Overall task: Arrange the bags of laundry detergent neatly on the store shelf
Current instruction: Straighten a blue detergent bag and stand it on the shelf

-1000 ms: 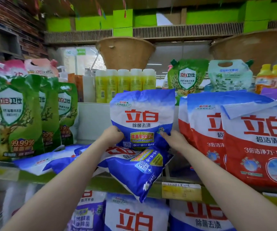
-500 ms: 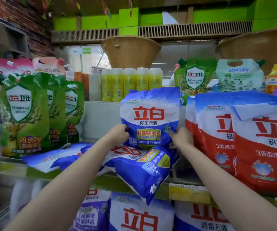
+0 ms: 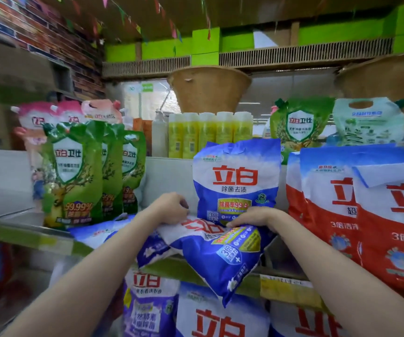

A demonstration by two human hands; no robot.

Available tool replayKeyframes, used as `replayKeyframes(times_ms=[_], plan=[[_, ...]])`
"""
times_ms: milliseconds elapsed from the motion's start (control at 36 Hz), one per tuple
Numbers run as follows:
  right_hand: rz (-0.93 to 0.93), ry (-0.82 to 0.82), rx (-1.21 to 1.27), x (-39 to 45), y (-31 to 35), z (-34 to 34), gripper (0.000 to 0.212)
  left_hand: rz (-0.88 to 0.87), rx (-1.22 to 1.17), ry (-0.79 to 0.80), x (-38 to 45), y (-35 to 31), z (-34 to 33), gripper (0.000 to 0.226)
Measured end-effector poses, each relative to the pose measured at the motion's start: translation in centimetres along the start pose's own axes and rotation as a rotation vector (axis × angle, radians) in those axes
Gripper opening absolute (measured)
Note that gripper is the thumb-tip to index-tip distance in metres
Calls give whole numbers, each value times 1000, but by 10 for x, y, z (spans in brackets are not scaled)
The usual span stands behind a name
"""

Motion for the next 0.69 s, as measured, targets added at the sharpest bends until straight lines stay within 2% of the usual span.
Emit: replayKeyframes(times_ms=[83, 139, 250, 333, 361, 417, 472, 500, 556, 611, 667, 694], plan=[[-24, 36, 59, -1, 1, -1, 17, 57, 77, 40, -6, 16, 7, 40], [-1, 16, 117, 4, 1, -1, 12, 108, 45, 63, -9, 25, 11, 42], [132, -49, 304, 5, 13, 12, 11, 146, -191, -40, -7, 32, 31, 37], [279, -80, 619, -8, 37, 34, 13, 200, -503, -164, -2, 35, 50, 30], [340, -122, 726, -14, 46, 46, 16, 195, -586, -238, -1, 35, 61, 20], [426, -284, 882, -22, 56, 73, 18, 165, -602, -431, 0, 35, 86, 11], [480, -509, 940, -33, 57, 99, 18, 165, -588, -608, -2, 33, 110, 41], [500, -637, 937, -38, 53, 109, 15, 185, -630, -642, -3, 32, 114, 57], [481, -889, 919, -49, 39, 124, 7, 247, -737, -577, -1, 26, 105, 76], [437, -1122, 868, -61, 26, 132, 12, 281, -825, -365, -2, 10, 75, 85], [434, -1173, 890, -68, 20, 132, 8, 261, -848, -100, -10, -14, 34, 75], [426, -1114, 906, -64, 19, 128, 4, 252, -864, -9, -15, -25, 16, 67]])
Point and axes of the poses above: each hand's wrist, its own x-axis towards the middle knuckle, its own z-axis out of the back of the hand, y = z × x, the point moved 10 cm from there along x, towards the middle knuckle, and after that the axes turned 12 degrees about -y, right-handed, at the moved point
